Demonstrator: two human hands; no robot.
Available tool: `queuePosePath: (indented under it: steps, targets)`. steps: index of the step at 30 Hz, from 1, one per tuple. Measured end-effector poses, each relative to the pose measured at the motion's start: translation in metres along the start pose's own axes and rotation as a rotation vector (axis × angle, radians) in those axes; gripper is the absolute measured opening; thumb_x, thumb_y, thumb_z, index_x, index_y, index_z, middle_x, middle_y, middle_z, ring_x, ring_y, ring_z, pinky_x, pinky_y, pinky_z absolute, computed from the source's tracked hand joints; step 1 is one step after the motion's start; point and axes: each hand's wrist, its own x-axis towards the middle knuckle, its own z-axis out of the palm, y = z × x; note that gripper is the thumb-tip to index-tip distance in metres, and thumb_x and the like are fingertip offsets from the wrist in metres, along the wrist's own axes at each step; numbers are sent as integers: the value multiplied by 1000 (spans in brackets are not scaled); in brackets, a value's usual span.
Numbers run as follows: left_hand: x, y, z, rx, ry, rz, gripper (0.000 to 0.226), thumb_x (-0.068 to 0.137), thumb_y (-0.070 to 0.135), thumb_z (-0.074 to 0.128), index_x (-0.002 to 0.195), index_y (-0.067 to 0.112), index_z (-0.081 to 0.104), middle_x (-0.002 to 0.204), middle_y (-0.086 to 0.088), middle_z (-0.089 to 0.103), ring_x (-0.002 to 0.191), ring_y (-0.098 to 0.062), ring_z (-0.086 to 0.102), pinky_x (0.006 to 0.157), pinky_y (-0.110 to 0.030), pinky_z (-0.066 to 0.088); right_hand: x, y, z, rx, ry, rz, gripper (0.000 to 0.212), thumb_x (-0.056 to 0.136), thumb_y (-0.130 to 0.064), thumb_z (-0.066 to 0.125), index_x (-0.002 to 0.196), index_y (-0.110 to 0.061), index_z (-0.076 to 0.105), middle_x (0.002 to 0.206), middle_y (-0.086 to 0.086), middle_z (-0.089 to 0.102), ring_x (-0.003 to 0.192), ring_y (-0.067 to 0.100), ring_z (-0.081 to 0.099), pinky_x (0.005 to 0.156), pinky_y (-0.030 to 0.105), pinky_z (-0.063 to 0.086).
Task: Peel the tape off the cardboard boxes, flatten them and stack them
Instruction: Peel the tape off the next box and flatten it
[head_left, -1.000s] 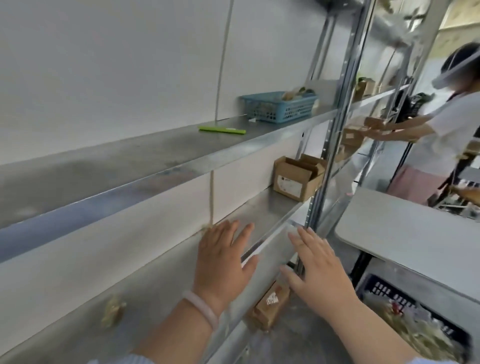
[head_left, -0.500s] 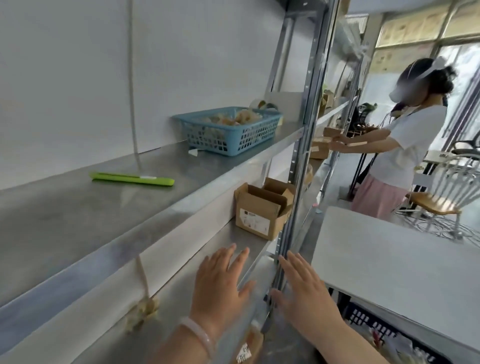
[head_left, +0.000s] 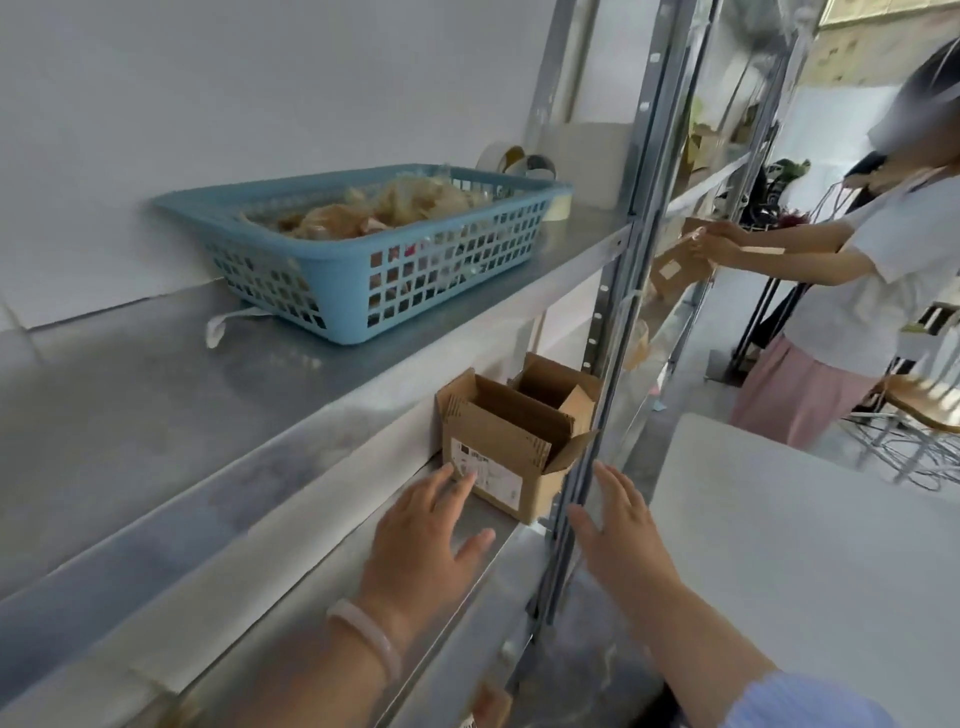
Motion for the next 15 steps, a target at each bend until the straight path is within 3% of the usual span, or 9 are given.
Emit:
queuePosePath:
  steps: [4, 9, 11, 12, 13, 15]
  targets:
    - [36, 26, 25, -69, -53, -87, 67, 93, 58, 41, 151, 37, 14, 159, 8, 14, 145, -11, 10, 116, -29, 17, 59, 15, -16, 173, 6, 5, 47, 103, -33, 40, 149, -31, 30, 158, -1, 27, 143, 22, 29, 116, 40, 28]
    - [75, 48, 57, -171, -88, -249, 75, 90, 61, 45, 150, 43, 4, 160, 11, 3, 147, -12, 5, 115, -31, 21, 120, 35, -22, 194, -134, -46, 52, 100, -23, 50, 146, -39, 32, 156, 0, 28, 135, 27, 43, 105, 45, 46]
    - [86, 60, 60, -243, -64, -307, 79, 90, 59, 48, 151, 41, 2, 160, 12, 7, 147, -13, 11, 112, -30, 27, 134, 41, -20, 168, -187, -88, 46, 97, -21, 52, 138, -38, 39, 147, 1, 40, 121, 26, 55, 93, 41, 54]
    - [90, 65, 61, -276, -43, -335, 80, 90, 58, 50, 151, 40, 2, 159, 12, 11, 146, -13, 16, 109, -28, 30, 139, 45, -18, 173, -209, -111, 41, 97, -20, 51, 134, -37, 42, 139, 1, 48, 110, 24, 60, 79, 35, 57]
    - [93, 70, 63, -307, -23, -372, 81, 89, 57, 51, 151, 39, 1, 159, 11, 14, 144, -14, 21, 107, -28, 33, 141, 47, -17, 193, -233, -139, 36, 98, -18, 49, 128, -38, 45, 128, 0, 54, 96, 20, 63, 65, 28, 53]
    - [96, 72, 69, -408, 22, -464, 82, 88, 59, 51, 151, 42, 0, 159, 10, 15, 144, -15, 22, 107, -30, 34, 143, 51, -15, 299, -276, -186, 30, 100, -15, 44, 114, -39, 53, 112, -4, 59, 81, 10, 58, 62, 19, 43]
